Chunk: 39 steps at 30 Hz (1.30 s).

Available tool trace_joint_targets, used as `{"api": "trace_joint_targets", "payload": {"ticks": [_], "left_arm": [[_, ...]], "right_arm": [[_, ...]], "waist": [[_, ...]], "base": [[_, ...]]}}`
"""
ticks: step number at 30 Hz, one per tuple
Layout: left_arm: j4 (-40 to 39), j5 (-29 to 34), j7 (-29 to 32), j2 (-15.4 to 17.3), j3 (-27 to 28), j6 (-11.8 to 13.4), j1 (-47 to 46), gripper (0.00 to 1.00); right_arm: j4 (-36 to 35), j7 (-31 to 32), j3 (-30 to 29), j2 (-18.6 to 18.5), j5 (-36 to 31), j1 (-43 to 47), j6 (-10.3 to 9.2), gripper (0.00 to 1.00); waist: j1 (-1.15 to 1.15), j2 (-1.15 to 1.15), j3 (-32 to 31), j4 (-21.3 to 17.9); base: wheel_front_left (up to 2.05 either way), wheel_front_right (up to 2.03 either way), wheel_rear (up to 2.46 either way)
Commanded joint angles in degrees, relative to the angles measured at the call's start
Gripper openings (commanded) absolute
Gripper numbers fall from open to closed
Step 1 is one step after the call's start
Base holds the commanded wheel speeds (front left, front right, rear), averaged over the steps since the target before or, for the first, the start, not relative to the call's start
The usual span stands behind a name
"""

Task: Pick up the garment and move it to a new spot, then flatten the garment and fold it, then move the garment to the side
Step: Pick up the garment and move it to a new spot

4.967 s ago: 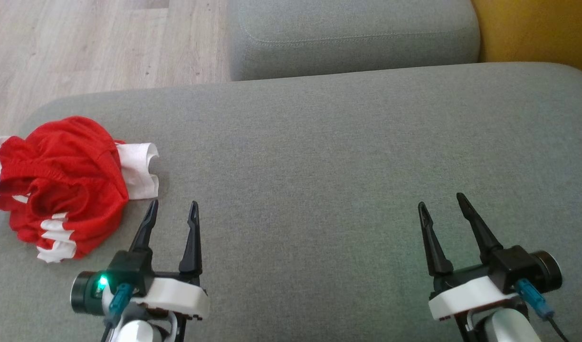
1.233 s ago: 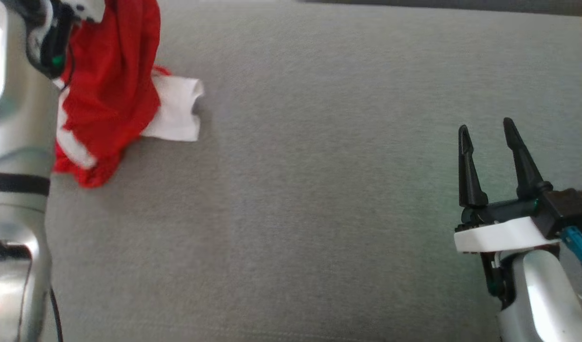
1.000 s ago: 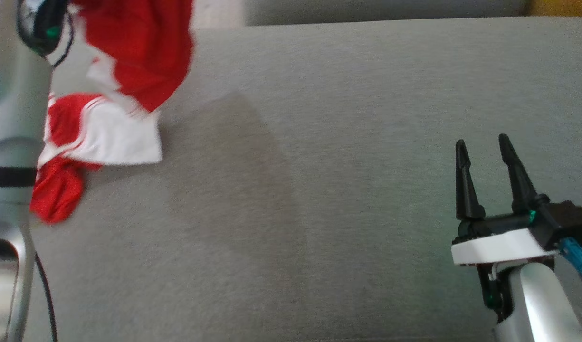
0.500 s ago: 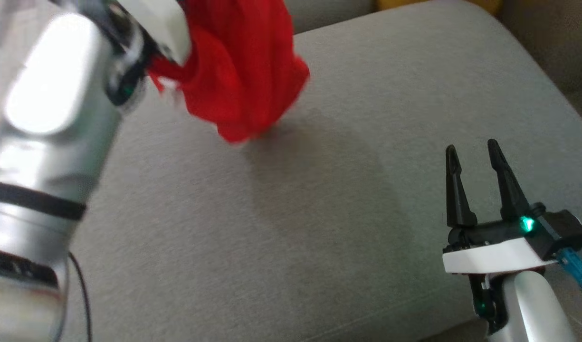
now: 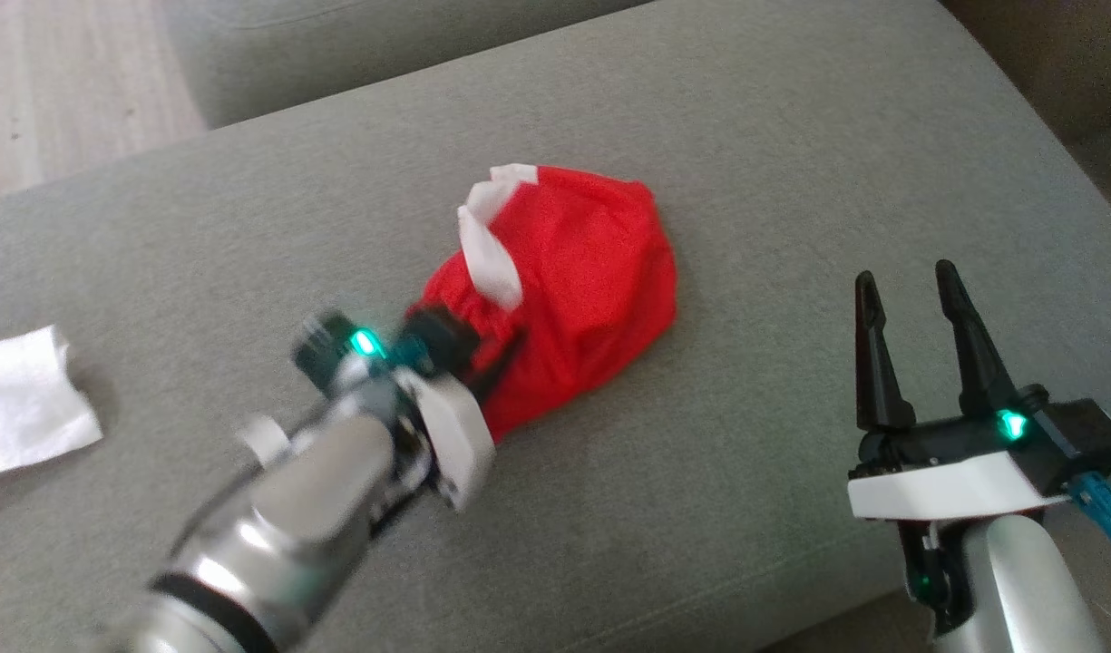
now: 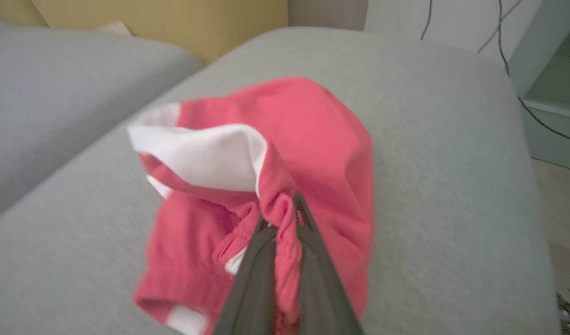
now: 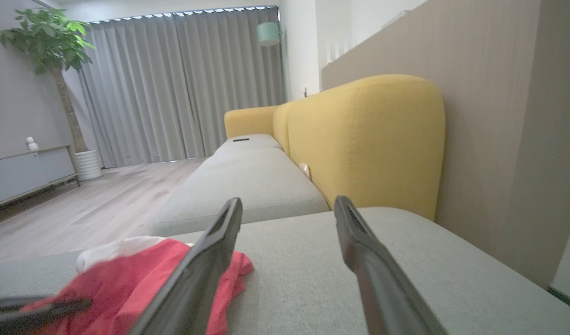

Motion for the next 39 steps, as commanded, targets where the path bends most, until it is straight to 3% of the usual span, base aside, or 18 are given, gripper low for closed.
{"api": "trace_joint_targets", "payload": {"ticks": [1,3,4,5,19,30,39], "left_arm": [[-1.7,-0.6,-0.9,0.6,1.2,0.1,-2.0,0.0],[-3.4,-0.5,-1.1,-0.1,1.2,0.1,0.4,0.0],[-5.2,0.0,-1.1,-0.2,1.9,0.1,1.6,0.32],[-7.1,0.9,-1.2,-0.3,3.0,0.6,2.9,1.0],[-30.3,9.8,-1.2,-0.7,28.4,13.3,29.7,1.0],[-39.6,17.5,-1.2,-4.9,45.3,13.4,44.3,1.0],[-44.4,23.1,-1.2,-7.7,49.4,10.9,48.9,1.0]], "right_arm": [[-1.8,-0.5,1.0,0.0,-0.4,-0.7,0.44,1.0],[-2.2,-0.5,0.7,0.0,-0.4,-0.2,0.44,1.0],[-2.3,-0.5,0.5,0.0,-0.5,0.2,0.44,1.0],[-2.4,-0.5,0.5,0.0,-0.5,0.6,0.44,1.0],[-0.7,-0.5,-1.1,0.0,-1.1,7.1,0.44,1.0],[-0.3,-0.5,-3.4,0.0,-1.6,11.2,0.44,1.0],[0.5,-0.5,-2.7,0.0,-1.8,13.6,0.44,1.0]], "waist": [[0.0,0.0,-0.4,1.2],[0.0,0.0,-1.1,2.6],[0.0,0.0,-1.6,3.5],[0.0,0.0,-2.1,4.3],[0.0,0.0,-10.2,14.6],[0.0,0.0,-13.1,18.7],[0.0,0.0,-13.5,19.3]], "base": [[0.0,0.0,0.0],[0.0,0.0,0.0],[0.0,0.0,0.0],[0.0,0.0,0.0],[0.0,0.0,0.0],[0.0,0.0,0.0],[0.0,0.0,0.0]]}}
